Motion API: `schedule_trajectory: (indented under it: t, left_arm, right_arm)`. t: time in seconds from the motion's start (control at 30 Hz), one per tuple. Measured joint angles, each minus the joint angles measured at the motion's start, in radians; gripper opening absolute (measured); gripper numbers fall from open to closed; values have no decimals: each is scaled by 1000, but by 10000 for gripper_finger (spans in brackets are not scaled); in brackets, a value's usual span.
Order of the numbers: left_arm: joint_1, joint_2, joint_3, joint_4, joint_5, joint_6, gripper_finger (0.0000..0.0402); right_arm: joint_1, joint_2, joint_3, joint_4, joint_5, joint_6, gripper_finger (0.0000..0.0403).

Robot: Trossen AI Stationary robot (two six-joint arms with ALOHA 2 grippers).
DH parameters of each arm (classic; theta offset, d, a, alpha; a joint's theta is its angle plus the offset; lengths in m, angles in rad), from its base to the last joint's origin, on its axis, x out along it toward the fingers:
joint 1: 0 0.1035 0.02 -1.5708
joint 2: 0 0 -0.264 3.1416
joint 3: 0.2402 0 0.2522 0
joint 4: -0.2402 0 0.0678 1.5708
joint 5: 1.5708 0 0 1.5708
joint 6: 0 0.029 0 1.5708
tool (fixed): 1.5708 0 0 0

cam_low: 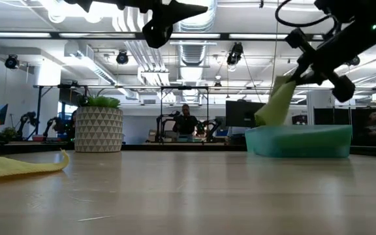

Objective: Fold microfiber towels
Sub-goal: Put the light green towel into the container

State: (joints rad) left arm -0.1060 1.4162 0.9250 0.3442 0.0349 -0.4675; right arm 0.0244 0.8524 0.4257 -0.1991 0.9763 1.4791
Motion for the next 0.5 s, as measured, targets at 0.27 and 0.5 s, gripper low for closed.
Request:
schedule_trajectory:
  t: [0.27,0.5]
  left_arm:
    - [13,0,0,-2,0,-50,176]
    - [20,0,0,-1,-12,-53,176]
  right_arm:
    - [-168,-7,-151,369,-11,-92,12]
    - [-483,14,-194,613,-359,-299,12]
